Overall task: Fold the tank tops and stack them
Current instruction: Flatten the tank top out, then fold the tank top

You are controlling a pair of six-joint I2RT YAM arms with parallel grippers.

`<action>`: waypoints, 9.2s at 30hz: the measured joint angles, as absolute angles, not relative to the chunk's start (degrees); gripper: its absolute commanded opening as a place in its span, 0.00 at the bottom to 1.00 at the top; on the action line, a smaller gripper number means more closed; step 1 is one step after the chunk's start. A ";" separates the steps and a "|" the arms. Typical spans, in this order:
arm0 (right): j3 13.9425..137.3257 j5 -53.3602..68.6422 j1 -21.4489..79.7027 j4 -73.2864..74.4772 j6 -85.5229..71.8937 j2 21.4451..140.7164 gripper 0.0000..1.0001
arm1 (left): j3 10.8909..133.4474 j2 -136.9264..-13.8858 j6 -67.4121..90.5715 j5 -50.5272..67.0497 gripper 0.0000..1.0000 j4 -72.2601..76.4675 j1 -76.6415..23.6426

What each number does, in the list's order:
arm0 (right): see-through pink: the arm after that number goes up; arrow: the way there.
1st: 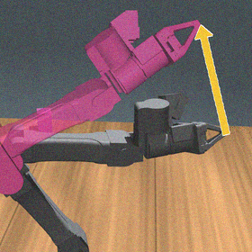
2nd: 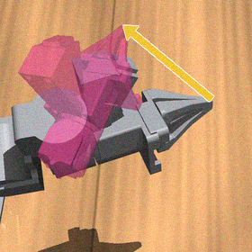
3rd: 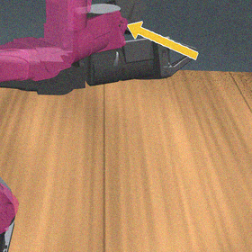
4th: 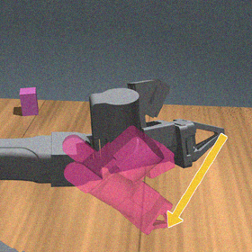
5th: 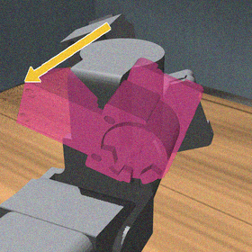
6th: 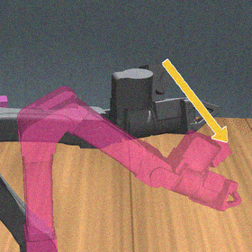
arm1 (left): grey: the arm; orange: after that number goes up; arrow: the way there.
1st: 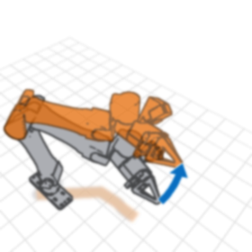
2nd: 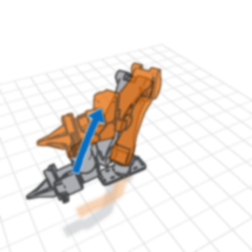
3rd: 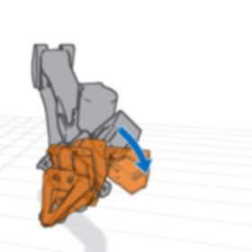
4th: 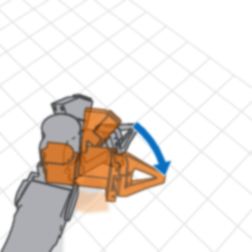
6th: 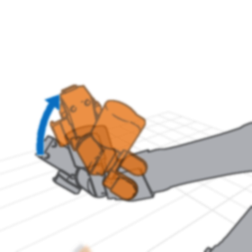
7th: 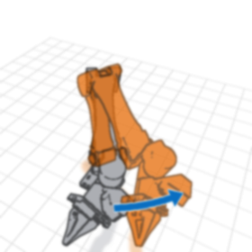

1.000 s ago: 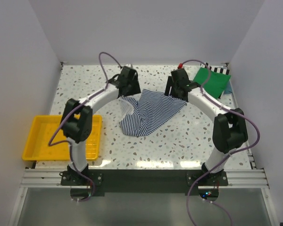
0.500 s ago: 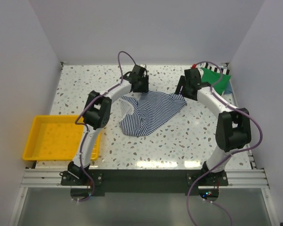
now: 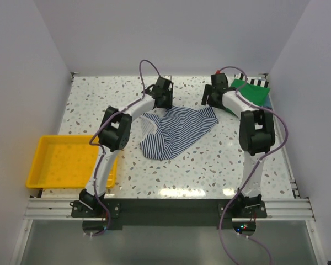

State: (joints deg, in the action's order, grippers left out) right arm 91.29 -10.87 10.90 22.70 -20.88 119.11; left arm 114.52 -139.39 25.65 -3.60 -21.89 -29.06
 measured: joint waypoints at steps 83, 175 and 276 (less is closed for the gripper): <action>37.26 4.23 3.36 24.51 -40.86 54.76 0.55 | 30.11 -47.18 48.69 -2.57 0.00 -17.89 -28.08; 98.98 24.38 2.68 25.61 -35.16 89.71 0.00 | 69.25 -63.70 33.54 0.89 0.00 12.99 -17.96; 78.67 -15.09 72.36 32.82 -42.46 110.08 0.39 | 91.44 -122.28 39.88 -26.59 0.07 -28.34 -16.73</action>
